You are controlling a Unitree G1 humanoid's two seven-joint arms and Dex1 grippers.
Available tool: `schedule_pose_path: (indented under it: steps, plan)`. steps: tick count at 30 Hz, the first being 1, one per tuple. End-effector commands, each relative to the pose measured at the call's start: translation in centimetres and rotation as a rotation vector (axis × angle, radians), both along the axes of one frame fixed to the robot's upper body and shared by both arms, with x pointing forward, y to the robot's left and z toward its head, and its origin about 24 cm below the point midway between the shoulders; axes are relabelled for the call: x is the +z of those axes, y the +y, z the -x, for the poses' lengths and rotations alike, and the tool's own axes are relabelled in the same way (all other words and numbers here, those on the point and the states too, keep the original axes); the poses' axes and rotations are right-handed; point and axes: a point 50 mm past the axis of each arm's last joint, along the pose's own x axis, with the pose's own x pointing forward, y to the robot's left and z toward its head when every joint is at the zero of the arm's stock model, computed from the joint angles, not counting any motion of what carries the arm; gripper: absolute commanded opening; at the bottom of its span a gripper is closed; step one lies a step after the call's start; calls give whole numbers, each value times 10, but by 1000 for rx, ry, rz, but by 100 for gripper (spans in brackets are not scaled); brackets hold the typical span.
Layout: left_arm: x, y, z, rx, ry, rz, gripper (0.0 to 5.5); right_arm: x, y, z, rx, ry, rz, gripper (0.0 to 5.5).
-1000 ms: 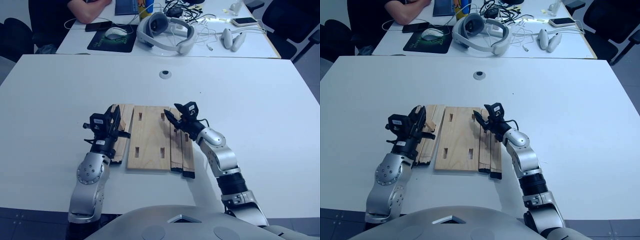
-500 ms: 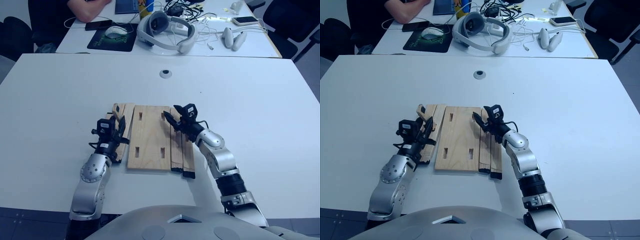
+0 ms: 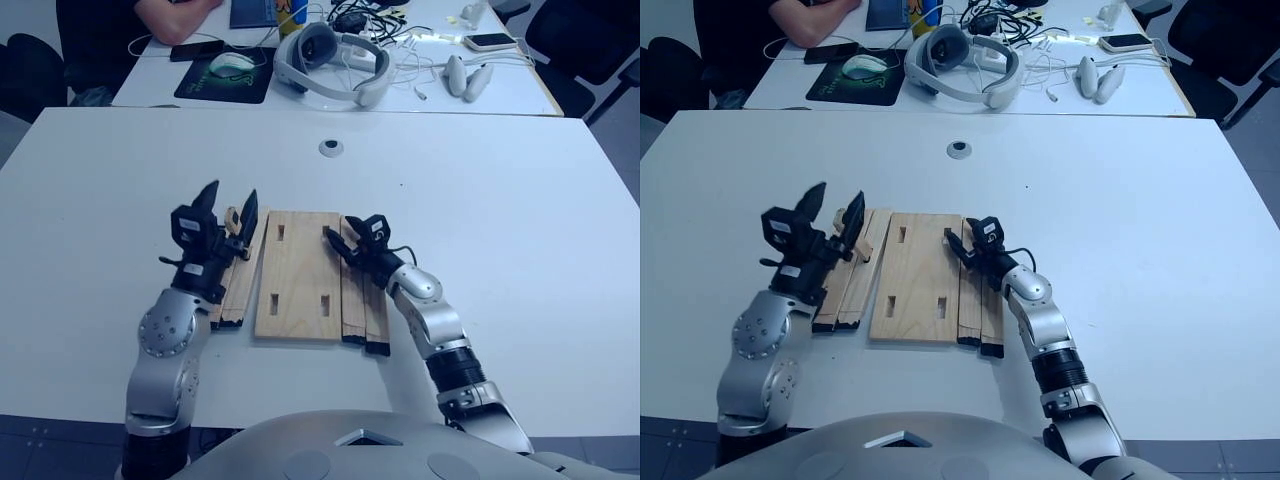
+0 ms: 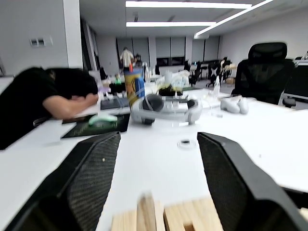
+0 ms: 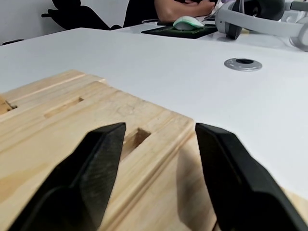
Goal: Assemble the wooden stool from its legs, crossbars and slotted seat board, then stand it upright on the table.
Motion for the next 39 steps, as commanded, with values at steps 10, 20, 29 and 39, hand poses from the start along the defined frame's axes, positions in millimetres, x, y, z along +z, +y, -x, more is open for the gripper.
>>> schedule_pose_path:
  steps: [10,20,29,39]
  plan:
    - [40,-3,-55,7,39,58,156,-23,2,0,-33,61,18,269]
    - [50,-4,-62,-20,122,83,19,-21,4,-2,-54,48,4,269]
    - [71,-10,-57,-21,53,67,2,-27,7,4,-83,58,1,269]
    - [-21,-2,-40,4,426,-4,2,-23,10,5,-58,52,3,269]
